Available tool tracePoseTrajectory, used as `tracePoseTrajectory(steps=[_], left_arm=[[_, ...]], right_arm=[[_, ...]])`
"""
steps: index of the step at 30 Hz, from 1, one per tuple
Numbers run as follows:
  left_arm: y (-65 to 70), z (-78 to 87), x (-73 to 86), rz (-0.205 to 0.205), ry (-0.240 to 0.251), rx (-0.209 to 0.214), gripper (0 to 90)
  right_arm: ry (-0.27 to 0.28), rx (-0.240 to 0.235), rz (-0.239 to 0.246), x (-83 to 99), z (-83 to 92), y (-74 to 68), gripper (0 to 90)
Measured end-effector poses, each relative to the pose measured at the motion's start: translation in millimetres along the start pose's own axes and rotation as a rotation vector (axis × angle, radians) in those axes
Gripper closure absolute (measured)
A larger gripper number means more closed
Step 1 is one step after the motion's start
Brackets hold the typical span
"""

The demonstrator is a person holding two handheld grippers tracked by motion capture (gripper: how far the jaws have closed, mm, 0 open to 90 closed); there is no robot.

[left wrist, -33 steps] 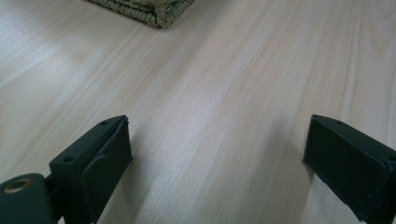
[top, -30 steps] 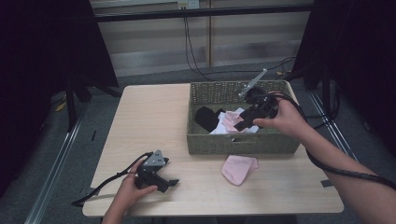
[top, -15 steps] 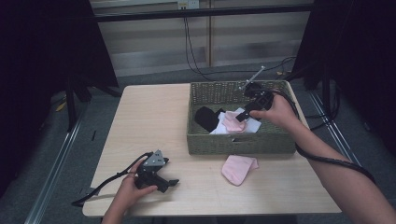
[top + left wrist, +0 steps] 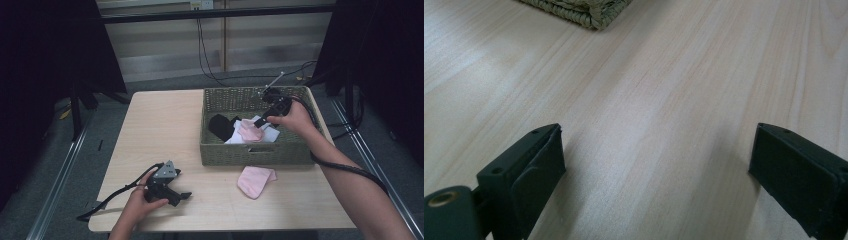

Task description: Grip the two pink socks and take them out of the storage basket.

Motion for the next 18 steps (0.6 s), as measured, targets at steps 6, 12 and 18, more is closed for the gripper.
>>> tracePoseTrajectory(steps=[6, 12, 18], left_arm=[[0.0, 0.0, 0.0, 0.000, 0.000, 0.000, 6.9], [0.0, 0.0, 0.0, 0.000, 0.000, 0.000, 6.9], [0.0, 0.0, 0.0, 0.000, 0.000, 0.000, 6.9]], right_arm=[[-0.008, 0.002, -0.001, -1.7, -6.9, -0.7, 33.3], [-0.014, -0.017, -0.002, -3.3, -17.0, -3.1, 35.1], [-0.011, -0.040, 0.004, -2.1, -28.7, -6.1, 51.8]])
Point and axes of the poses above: each handheld gripper's, and its own axes: z roughly backward along the jaws, x roughly out of its underside, y roughly to its right, the point moved 4 cm from there along -z, roughly forward along the jaws, and after that the axes turned 6 degrees about -y, right-handed, at the moved point
